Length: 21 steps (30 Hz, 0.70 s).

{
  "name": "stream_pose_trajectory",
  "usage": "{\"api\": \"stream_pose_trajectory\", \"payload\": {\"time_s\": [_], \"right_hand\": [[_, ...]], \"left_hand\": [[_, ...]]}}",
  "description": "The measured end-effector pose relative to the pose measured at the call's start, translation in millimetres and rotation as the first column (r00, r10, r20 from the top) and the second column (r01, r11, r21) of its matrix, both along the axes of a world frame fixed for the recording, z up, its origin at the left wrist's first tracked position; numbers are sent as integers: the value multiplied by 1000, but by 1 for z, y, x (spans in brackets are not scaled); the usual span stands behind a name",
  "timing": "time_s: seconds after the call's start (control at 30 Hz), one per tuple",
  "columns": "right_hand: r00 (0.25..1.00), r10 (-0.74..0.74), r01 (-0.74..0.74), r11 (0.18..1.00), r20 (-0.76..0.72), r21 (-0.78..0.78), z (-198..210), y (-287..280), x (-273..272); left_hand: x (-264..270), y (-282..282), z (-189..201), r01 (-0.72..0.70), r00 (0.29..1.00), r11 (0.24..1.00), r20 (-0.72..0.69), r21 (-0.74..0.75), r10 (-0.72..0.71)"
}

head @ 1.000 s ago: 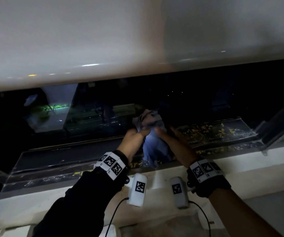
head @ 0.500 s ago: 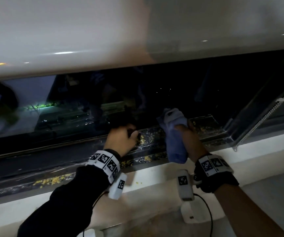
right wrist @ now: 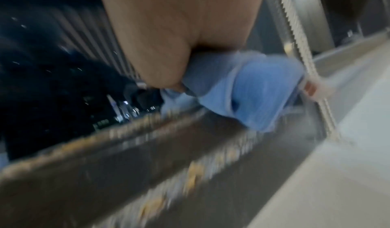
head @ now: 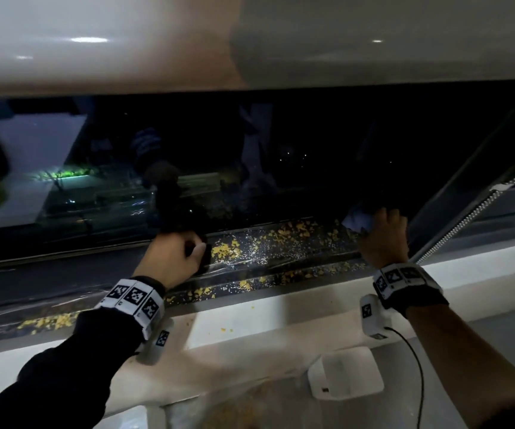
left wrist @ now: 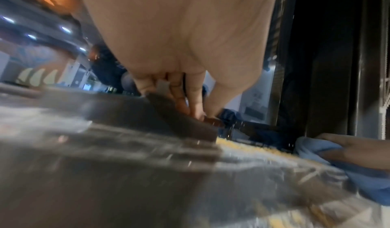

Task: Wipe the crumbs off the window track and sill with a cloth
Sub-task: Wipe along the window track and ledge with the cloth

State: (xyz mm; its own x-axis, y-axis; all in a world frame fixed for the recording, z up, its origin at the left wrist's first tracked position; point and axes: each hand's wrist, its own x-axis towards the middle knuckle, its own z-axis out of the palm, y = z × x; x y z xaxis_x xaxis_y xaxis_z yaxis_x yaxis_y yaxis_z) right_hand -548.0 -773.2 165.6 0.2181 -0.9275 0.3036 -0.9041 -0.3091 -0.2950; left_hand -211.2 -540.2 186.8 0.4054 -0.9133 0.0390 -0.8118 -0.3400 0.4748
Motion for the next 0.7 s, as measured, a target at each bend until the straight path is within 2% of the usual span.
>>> {"api": "stream_pose_trajectory", "payload": {"time_s": [0.07,0.17,0.3,0.4,0.43,0.5,0.53,0.57,0.6,0.7], "right_hand": [[998,16,-12,998,-53,62,-11,-3,6],[998,49,-45,990,-30,130,-13,-1,15],[986,163,-158,983,-43,94,-25,0,14],[964,265,-265,964,31,3,-30,26,21],[937,342,-343,939,76,-4,-29,37,23],[829,499,-520,854,251,19,-20,52,24],[784,526,-562,827,329,15,-14,52,22],[770,517,-552,834,375,-16,-6,49,19],[792,474,-491,869,385,-60,1,42,16],[940,256,-199,948,224,-248,14,13,4]], "left_hand": [[3,3,-6,46,999,997,3,-61,-46],[8,4,-17,53,999,992,-4,-118,-54],[10,1,-24,48,998,990,-28,-131,-52],[11,-1,-25,48,999,990,-1,-131,-49],[11,0,-25,43,999,991,9,-123,-43],[11,0,-26,38,999,992,16,-124,-37],[11,0,-25,40,999,991,12,-131,-38],[9,0,-23,42,999,990,5,-135,-42],[8,-1,-22,45,999,989,-4,-139,-46],[9,0,-21,35,999,993,-28,-117,-39]]}}
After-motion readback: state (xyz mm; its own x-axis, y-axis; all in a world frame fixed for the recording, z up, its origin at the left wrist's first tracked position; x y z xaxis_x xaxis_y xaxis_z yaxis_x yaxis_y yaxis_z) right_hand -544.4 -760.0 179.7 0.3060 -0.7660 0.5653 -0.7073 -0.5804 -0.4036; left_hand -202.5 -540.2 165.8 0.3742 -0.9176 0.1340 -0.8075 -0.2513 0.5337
